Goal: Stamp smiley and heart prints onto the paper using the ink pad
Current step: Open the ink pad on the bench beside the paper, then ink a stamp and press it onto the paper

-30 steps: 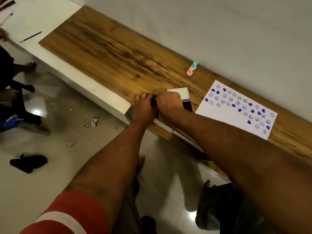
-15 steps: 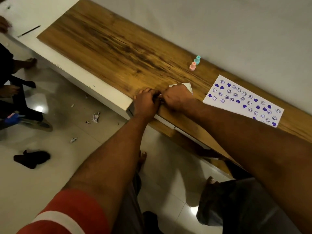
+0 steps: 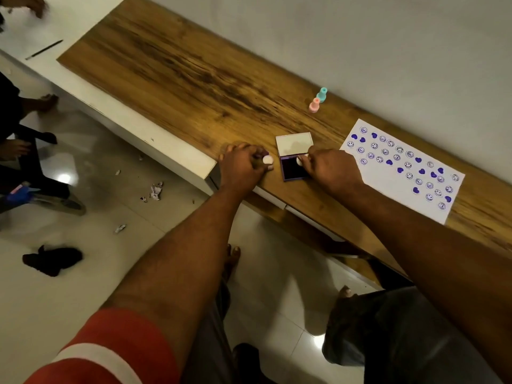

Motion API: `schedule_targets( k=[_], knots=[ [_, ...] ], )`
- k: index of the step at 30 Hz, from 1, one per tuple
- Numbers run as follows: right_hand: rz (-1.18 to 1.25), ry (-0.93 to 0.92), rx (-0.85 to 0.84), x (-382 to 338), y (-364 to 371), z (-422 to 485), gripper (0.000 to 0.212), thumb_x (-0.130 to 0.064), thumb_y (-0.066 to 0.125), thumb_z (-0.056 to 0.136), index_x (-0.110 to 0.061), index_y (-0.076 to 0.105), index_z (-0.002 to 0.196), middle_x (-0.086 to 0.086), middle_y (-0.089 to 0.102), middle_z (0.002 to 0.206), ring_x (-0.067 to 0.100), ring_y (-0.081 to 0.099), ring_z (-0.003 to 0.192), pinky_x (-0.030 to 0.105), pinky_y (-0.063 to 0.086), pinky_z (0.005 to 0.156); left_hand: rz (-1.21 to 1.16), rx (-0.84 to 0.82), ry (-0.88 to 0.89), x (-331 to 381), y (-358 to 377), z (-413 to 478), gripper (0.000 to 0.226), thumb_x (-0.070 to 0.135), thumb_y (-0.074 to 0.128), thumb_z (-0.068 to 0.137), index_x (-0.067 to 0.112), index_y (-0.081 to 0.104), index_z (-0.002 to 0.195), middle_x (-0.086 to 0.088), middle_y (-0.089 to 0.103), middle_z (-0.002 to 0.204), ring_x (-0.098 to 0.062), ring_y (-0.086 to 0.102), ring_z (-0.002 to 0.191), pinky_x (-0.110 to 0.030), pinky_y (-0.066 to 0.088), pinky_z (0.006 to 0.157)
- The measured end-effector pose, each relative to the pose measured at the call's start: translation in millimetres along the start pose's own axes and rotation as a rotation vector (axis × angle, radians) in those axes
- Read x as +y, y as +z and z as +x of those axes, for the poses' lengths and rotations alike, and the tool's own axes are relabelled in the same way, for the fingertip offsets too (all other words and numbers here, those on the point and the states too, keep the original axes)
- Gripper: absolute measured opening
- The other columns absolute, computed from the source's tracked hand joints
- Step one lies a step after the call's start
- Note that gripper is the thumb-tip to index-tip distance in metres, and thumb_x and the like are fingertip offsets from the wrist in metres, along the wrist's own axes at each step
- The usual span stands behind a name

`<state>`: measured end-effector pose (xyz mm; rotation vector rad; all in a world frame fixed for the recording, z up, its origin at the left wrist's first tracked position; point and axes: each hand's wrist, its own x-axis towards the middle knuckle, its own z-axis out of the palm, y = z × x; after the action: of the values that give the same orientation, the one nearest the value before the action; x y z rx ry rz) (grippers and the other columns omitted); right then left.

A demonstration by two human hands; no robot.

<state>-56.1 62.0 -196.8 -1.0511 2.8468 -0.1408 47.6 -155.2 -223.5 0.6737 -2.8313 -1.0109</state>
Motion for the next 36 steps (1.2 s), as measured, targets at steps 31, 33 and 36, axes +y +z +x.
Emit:
schedule_targets(
  k=[31,33,36],
  knots=[
    [-0.454,-0.103,-0.21,-54.7,-1.3,7.0,0.032,-0.029,0.059,0.1,-0.011,0.048,0.124,0.013,0.07,0.111,0.03,0.071,0.093,0.042,0.054,0.079,0.085,0.026,0.109,14.5,37.1,-7.1,0.064,0.077,0.058,0.07,0.046,0.072,0.124,0.01,0.052,0.113,-0.023,0.037,0.12,-0.04,0.022,0.091],
    [-0.428,-0.07,-0.246,-55.2,0.1,6.6,0.034,-0.029,0.06,0.1,-0.011,0.046,0.125,0.016,0.069,0.114,0.033,0.071,0.095,0.044,0.055,0.081,0.088,0.0,0.098,15.8,36.0,-7.8,0.063,0.076,0.061,0.071,0.046,0.071,0.125,0.009,0.053,0.116,-0.024,0.037,0.122,-0.042,0.025,0.094],
    [-0.417,-0.066,-0.246,-54.6,1.2,6.3,0.035,-0.028,0.058,0.101,-0.01,0.045,0.127,0.017,0.068,0.117,0.035,0.07,0.099,0.046,0.056,0.083,0.099,-0.003,0.097,15.4,36.6,-7.2,0.059,0.073,0.066,0.073,0.047,0.07,0.127,0.008,0.055,0.119,-0.024,0.037,0.122,-0.044,0.027,0.096]
  ],
)
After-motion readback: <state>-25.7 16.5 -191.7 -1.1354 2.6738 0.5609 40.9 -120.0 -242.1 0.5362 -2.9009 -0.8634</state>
